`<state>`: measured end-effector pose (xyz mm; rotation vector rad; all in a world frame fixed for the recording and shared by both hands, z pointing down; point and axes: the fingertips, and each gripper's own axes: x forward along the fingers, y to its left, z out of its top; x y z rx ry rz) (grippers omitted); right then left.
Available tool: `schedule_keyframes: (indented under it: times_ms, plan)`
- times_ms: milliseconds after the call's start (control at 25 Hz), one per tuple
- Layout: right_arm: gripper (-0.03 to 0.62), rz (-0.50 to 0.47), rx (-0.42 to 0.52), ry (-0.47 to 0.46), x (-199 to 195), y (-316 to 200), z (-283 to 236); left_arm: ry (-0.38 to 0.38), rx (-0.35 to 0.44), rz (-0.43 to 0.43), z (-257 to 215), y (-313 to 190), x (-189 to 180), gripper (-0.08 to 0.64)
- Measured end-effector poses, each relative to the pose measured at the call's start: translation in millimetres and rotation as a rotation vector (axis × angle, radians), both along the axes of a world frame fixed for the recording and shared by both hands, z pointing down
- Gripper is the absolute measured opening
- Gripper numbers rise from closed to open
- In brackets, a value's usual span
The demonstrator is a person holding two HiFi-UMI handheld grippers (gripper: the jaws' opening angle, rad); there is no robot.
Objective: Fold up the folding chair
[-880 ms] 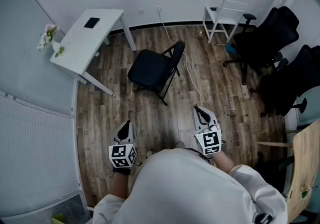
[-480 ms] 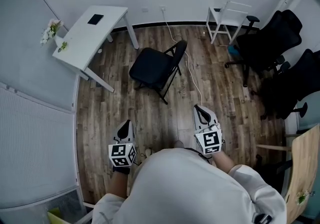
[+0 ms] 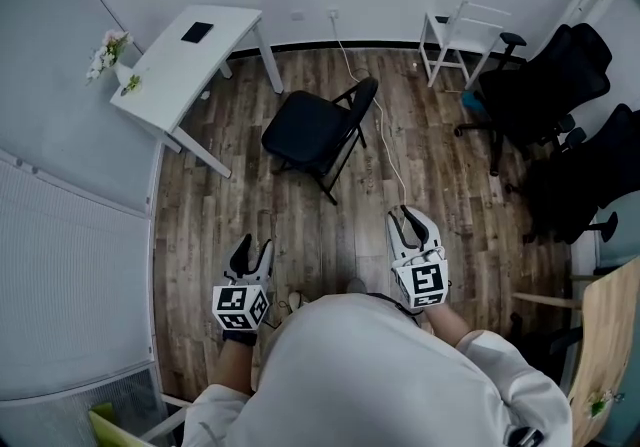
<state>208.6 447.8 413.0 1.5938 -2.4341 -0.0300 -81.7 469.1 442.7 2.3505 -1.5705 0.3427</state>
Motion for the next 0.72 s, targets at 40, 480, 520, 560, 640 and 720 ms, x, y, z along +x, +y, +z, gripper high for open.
schedule_keyframes:
  times_ms: [40, 480, 520, 560, 640, 720]
  plan:
    - [0.174, -0.012, -0.001, -0.013, 0, 0, -1, 0.01, 0.003, 0.001, -1, 0, 0, 0.221]
    - [0.379, -0.095, -0.025, -0.043, 17, -10, 17, -0.035, -0.004, -0.047, 3, -8, 1, 0.39]
    - [0.377, -0.102, -0.028, -0.045, 19, -11, 19, -0.036, -0.007, -0.056, 4, -7, 2, 0.39]
    - [0.377, -0.111, -0.031, -0.044, 20, -13, 22, -0.037, -0.01, -0.063, 5, -8, 4, 0.39]
    - [0.377, -0.126, -0.038, -0.041, 21, -18, 27, -0.039, -0.019, -0.074, 10, -9, 6, 0.39]
    - [0.377, -0.135, -0.049, -0.041, 19, -25, 30, -0.041, -0.033, -0.075, 16, -12, 5, 0.39]
